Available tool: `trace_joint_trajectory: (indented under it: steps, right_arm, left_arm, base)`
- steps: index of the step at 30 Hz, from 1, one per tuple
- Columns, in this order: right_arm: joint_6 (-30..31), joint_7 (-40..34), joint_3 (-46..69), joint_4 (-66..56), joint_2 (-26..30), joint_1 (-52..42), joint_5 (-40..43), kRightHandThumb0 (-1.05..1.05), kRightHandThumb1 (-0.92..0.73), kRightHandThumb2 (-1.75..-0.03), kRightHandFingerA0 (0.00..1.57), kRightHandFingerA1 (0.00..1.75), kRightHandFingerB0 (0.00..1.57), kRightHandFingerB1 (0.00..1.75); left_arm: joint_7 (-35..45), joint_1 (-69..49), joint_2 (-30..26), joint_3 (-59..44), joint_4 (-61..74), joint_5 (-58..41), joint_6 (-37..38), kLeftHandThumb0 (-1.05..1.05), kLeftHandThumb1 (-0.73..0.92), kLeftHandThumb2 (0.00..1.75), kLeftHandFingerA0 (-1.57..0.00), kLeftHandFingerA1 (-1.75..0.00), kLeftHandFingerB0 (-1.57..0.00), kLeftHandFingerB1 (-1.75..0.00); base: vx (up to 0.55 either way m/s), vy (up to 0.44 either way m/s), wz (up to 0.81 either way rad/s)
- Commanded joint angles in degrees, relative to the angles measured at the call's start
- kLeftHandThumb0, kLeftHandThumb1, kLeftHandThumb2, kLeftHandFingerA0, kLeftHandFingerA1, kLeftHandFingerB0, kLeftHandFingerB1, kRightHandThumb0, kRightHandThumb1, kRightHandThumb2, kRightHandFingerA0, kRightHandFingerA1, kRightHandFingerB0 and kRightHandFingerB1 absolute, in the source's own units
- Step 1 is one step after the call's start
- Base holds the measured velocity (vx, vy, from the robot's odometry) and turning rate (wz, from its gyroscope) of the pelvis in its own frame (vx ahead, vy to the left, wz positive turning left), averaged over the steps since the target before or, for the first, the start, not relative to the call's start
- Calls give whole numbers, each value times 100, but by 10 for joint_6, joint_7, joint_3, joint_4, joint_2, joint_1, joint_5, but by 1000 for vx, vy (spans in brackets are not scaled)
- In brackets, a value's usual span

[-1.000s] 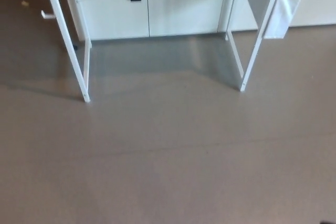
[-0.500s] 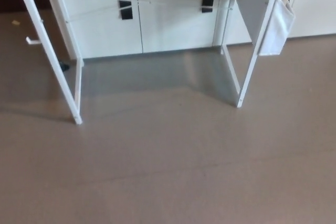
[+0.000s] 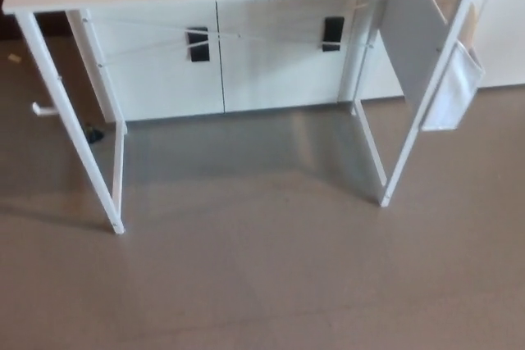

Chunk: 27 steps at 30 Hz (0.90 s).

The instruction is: The robot walks towards a desk on which a shovel is kept on the left hand side and a container is kept on the right hand side. The robot picks up the shovel using its left hand and places it in the container.

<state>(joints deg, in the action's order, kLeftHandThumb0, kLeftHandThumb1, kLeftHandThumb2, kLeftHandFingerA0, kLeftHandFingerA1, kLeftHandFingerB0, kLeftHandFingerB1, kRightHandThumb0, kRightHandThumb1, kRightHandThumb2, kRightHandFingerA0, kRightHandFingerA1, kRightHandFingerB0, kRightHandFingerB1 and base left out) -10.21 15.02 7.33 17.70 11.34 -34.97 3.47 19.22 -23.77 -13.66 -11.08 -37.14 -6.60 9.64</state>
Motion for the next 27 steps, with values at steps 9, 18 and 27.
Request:
trace_joint_trajectory:
  steps: [9, 18, 27]
  right_arm:
    - [-30, -10, -7, 0, 20, 12, -28, -27, -52, -55, 79, 61, 40, 46]
    - [-16, -7, -22, -39, 34, -3, -36, -27, -51, -54, 77, 59, 46, 50]
    - [-4, -9, -25, -67, 36, -13, -46, -27, -54, -54, 77, 58, 46, 49]
  left_arm:
    - [-18, 7, -11, 15, -1, 29, 48, -42, 50, 75, -47, -52, -35, -44]
    - [-22, 2, -10, 18, 5, 29, 44, -33, 62, 59, -53, -43, -41, -34]
    - [-24, 6, -11, 18, -2, 29, 48, -35, 62, 58, -55, -42, -42, -34]
  base:
    - [308, -49, 10]
    - [341, 223, -30]
    - [173, 14, 7]
